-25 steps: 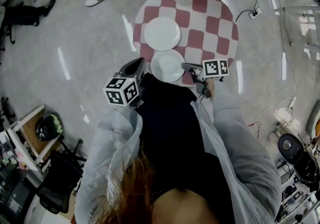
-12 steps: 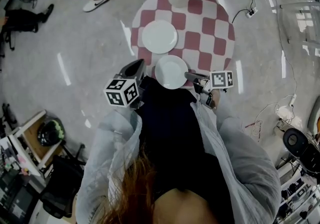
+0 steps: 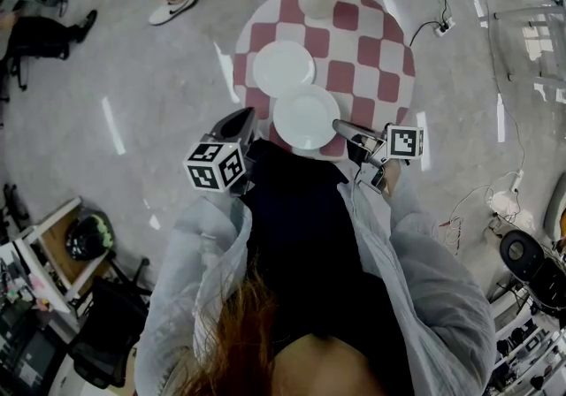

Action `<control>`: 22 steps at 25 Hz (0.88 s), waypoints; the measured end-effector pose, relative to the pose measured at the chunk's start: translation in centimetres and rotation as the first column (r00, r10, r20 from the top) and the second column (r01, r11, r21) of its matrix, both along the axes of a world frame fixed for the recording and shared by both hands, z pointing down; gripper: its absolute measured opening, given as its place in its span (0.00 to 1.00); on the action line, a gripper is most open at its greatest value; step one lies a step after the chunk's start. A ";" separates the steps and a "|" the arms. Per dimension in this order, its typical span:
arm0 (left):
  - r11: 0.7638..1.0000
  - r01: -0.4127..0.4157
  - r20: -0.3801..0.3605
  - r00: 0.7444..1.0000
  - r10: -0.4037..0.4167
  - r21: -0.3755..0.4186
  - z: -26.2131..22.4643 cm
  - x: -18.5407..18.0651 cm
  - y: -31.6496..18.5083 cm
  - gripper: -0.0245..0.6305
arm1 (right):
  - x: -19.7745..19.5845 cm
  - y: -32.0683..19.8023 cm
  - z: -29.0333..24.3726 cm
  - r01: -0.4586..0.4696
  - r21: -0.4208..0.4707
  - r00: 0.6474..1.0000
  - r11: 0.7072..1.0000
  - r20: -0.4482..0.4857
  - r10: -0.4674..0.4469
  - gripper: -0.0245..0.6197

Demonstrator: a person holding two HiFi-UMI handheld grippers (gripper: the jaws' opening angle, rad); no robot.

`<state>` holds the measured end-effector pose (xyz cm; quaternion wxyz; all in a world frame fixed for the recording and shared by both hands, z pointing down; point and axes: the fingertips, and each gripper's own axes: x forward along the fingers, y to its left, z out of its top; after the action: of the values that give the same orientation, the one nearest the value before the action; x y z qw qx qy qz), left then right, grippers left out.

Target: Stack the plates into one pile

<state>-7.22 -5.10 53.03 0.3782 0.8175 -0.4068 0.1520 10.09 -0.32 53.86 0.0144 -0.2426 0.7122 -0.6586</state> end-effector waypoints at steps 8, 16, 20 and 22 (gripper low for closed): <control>0.999 0.034 -0.011 0.999 -0.034 0.000 -0.2 -0.7 0.4 0.06 | -2.3 -5.4 -2.0 -0.011 0.092 0.999 0.996 0.054 0.006 0.06; 0.996 0.083 -0.013 0.996 -0.083 -0.010 0.0 -2.2 1.0 0.06 | -3.2 -9.6 -0.2 -0.066 0.051 0.995 0.997 0.077 0.062 0.06; 0.994 0.106 -0.007 0.994 -0.107 -0.014 0.1 -2.8 1.2 0.06 | -3.5 -10.9 1.4 -0.077 0.020 0.995 0.997 0.065 0.076 0.06; 0.993 0.115 -0.005 0.993 -0.115 -0.015 0.1 -3.1 1.3 0.06 | -3.3 -11.3 2.3 -0.095 -0.010 0.994 0.995 0.050 0.095 0.06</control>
<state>-10.32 -3.75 53.15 0.3933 0.7904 -0.4511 0.1306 6.76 -11.63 56.15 0.0626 -0.2598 0.6966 -0.6659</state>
